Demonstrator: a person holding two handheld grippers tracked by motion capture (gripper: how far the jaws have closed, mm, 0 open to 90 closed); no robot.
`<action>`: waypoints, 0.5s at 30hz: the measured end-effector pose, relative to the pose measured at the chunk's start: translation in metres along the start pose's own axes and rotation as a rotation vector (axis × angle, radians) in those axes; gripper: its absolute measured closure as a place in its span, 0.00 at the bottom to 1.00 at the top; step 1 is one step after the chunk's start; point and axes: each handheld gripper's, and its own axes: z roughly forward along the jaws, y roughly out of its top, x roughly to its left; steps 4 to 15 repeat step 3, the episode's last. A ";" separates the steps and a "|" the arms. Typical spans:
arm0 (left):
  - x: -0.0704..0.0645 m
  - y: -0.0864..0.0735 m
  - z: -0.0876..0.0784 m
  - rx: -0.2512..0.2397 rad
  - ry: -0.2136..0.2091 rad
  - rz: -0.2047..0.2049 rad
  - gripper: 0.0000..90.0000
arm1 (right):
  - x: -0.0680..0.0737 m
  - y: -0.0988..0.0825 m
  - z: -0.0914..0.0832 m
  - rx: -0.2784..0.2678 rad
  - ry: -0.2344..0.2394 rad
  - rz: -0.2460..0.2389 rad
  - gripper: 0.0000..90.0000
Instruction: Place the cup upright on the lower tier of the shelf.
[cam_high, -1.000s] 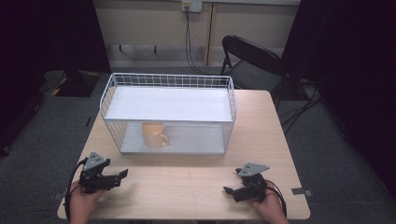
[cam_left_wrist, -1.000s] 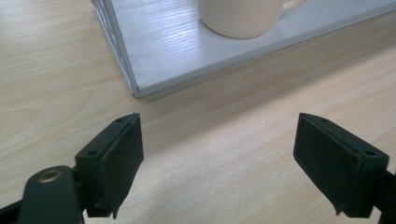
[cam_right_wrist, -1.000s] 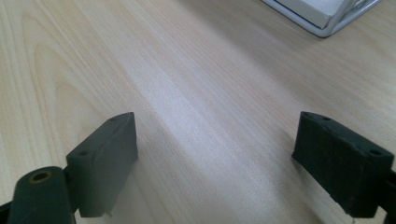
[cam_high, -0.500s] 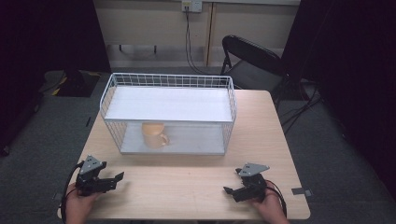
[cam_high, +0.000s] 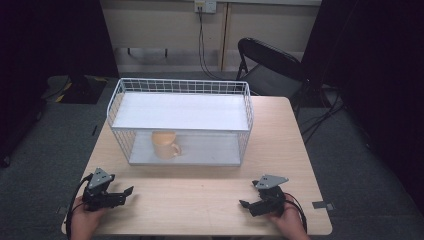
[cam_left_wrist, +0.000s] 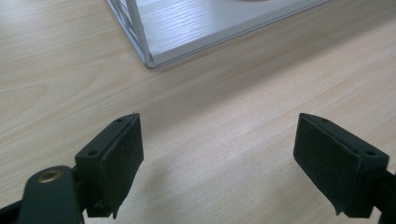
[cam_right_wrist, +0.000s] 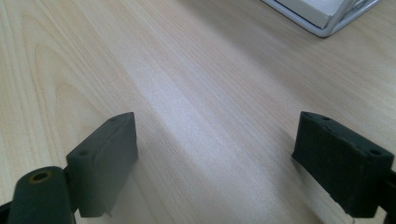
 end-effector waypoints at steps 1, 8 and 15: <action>0.000 0.000 0.001 0.007 0.001 0.005 0.18 | 0.000 0.000 0.000 0.001 -0.001 0.000 0.14; -0.002 0.000 0.003 0.019 0.005 0.008 0.18 | 0.000 0.000 0.000 0.001 -0.001 0.000 0.14; -0.002 0.000 0.003 0.019 0.005 0.008 0.18 | 0.000 0.000 0.000 0.001 -0.001 0.000 0.14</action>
